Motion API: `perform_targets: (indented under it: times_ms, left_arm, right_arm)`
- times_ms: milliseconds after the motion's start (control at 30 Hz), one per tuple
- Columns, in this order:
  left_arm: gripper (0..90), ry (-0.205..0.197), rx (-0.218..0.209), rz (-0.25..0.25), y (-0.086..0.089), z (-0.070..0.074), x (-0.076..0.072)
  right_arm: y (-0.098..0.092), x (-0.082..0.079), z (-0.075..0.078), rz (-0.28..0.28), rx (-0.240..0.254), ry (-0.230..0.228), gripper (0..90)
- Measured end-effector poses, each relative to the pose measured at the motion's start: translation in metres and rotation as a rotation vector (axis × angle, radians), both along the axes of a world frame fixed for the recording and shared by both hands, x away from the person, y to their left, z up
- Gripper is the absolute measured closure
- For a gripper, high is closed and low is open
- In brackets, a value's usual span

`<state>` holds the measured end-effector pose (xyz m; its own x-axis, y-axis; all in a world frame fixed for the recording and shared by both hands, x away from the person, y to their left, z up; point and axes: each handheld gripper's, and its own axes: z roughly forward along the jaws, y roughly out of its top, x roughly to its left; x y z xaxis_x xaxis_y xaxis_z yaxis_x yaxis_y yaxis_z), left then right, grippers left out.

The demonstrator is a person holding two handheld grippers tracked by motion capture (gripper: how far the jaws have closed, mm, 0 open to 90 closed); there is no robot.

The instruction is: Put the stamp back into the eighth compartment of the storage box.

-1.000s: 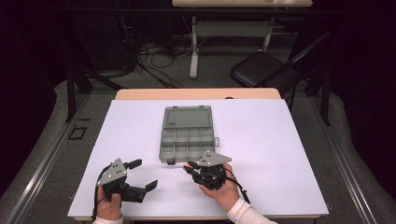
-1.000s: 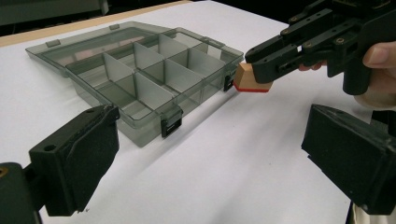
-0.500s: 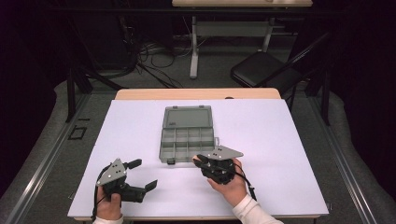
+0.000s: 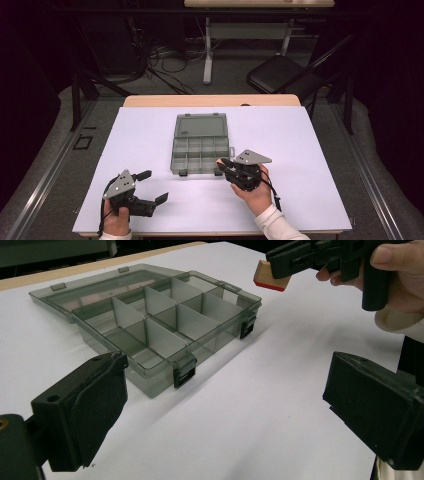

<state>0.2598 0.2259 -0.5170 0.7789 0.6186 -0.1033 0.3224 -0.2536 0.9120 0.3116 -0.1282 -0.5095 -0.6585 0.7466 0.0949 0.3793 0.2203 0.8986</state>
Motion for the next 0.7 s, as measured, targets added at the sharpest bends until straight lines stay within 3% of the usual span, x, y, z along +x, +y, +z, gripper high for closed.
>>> perform_targets:
  times_ms: [700]
  left_arm:
    - [3.6, 0.001, 0.001, 0.000, -0.001, 0.000, 0.000]
  right_arm:
    - [-0.001, 0.010, 0.000, -0.032, -0.020, -0.005, 76.0]
